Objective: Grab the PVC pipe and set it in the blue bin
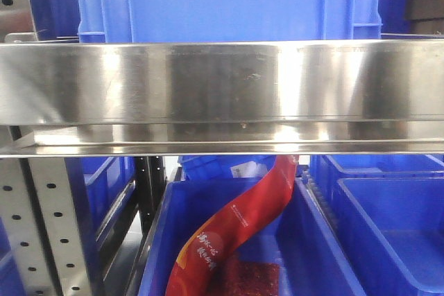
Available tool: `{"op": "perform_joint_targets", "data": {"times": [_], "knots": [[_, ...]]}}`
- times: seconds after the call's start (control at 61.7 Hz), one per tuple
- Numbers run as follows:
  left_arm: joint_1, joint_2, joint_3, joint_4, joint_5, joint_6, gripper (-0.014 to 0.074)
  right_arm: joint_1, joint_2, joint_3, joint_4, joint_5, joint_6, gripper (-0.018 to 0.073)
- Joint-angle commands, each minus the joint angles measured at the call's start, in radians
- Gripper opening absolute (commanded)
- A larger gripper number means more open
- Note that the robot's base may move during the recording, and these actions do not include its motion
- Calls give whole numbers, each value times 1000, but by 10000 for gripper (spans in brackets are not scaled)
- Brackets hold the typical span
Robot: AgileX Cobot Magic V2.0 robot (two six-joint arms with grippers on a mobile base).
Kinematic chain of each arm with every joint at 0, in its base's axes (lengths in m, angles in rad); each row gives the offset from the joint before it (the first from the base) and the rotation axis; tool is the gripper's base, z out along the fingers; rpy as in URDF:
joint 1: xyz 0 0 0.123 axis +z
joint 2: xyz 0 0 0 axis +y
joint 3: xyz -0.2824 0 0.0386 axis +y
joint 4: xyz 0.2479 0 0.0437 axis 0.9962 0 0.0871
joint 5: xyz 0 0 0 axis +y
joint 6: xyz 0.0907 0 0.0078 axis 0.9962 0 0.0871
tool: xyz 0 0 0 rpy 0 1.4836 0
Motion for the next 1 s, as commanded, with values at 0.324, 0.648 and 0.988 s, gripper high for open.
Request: {"op": "perform_joint_targets", "data": {"times": [0.324, 0.648, 0.988], "knots": [[5, 163, -179, -9, 27, -3, -111, 1, 179, -127, -40, -196, 0, -169], [-143, 516, -546, 0, 221, -3, -111, 84, 506, -413, -11, -63, 0, -169], [-267, 938, -997, -48, 417, -3, -111, 187, 759, -671, 40, 137, 0, -169]]}}
